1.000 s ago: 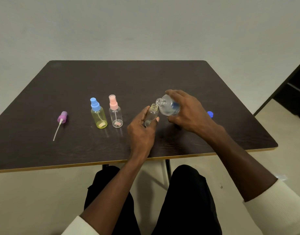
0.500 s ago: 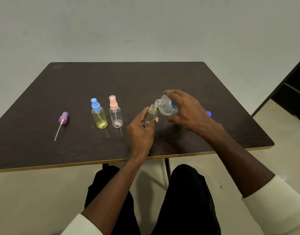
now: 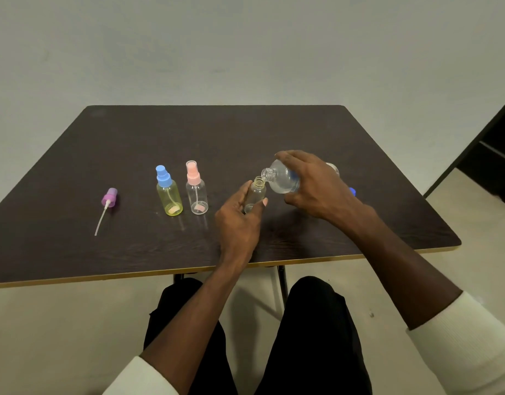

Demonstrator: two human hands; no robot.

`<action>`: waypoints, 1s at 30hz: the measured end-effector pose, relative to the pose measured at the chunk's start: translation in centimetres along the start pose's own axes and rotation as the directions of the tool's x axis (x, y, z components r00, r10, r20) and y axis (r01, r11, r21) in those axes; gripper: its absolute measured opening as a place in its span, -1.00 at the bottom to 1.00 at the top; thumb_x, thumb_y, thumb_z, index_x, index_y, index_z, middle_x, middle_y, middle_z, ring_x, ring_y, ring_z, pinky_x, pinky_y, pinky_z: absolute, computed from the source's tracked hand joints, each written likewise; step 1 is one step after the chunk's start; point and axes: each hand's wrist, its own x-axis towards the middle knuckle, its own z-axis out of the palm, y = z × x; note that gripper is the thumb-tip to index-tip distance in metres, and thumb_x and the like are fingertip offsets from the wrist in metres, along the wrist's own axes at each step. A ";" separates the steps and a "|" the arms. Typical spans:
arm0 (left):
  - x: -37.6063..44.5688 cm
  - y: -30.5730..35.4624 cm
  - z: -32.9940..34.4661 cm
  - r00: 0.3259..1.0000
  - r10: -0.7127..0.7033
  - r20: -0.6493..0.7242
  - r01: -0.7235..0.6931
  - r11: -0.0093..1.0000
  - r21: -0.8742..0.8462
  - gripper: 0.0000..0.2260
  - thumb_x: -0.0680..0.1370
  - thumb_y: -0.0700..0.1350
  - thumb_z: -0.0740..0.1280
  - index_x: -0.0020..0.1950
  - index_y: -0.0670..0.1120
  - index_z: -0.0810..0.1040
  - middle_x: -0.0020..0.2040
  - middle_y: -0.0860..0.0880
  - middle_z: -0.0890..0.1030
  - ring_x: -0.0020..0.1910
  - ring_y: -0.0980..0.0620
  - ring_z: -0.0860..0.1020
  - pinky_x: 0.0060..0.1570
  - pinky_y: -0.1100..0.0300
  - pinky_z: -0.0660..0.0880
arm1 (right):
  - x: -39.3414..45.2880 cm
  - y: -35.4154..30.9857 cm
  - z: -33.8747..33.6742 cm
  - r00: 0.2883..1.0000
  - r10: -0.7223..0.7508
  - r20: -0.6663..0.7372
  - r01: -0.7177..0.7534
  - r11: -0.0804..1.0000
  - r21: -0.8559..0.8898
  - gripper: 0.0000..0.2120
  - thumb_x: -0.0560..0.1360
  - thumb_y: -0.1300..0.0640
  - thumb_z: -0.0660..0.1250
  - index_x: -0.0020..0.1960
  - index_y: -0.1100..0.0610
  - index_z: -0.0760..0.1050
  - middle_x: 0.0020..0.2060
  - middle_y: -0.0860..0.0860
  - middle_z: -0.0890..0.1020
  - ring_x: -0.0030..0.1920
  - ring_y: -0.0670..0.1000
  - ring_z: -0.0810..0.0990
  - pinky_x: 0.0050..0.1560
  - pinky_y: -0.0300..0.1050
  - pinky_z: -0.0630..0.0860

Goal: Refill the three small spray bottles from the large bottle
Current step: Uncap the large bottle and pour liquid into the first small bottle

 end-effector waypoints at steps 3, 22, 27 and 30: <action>0.0 0.0 0.0 1.000 0.000 0.000 0.000 1.000 0.008 -0.54 0.48 -0.24 0.52 0.38 -0.14 0.57 0.21 0.03 0.69 0.18 0.17 0.65 0.29 0.05 0.56 | 0.0 0.0 0.0 1.000 -0.009 -0.012 0.009 1.000 -0.007 -0.24 0.37 0.18 0.52 0.50 0.11 0.28 0.43 0.06 0.39 0.42 0.09 0.34 0.39 -0.04 0.27; 0.0 -0.2 -0.1 1.000 -0.001 0.001 0.001 1.000 -0.005 -0.55 0.48 -0.26 0.52 0.37 -0.14 0.58 0.19 0.00 0.70 0.18 0.13 0.66 0.28 0.01 0.56 | 0.4 0.1 0.2 0.999 -0.026 -0.018 0.026 0.999 -0.042 -0.24 0.39 0.14 0.52 0.50 0.09 0.27 0.44 0.05 0.40 0.43 0.10 0.33 0.42 0.06 0.26; -0.1 -0.1 0.0 1.000 -0.015 0.008 0.015 0.999 -0.028 -0.56 0.48 -0.28 0.51 0.35 -0.13 0.59 0.16 0.03 0.71 0.17 0.11 0.67 0.27 0.01 0.57 | 0.3 0.1 0.2 0.999 -0.032 -0.021 0.032 0.998 -0.046 -0.24 0.38 0.16 0.53 0.50 0.10 0.28 0.44 0.07 0.40 0.43 0.12 0.34 0.42 0.05 0.26; 0.0 -0.3 -0.1 0.999 -0.019 0.031 0.020 0.999 -0.030 -0.56 0.48 -0.24 0.51 0.36 -0.14 0.58 0.18 0.02 0.70 0.19 0.08 0.66 0.30 -0.03 0.55 | 0.3 0.1 0.2 0.999 -0.038 -0.024 0.037 0.998 -0.056 -0.23 0.38 0.17 0.52 0.50 0.09 0.28 0.44 0.05 0.40 0.44 0.10 0.32 0.41 0.01 0.26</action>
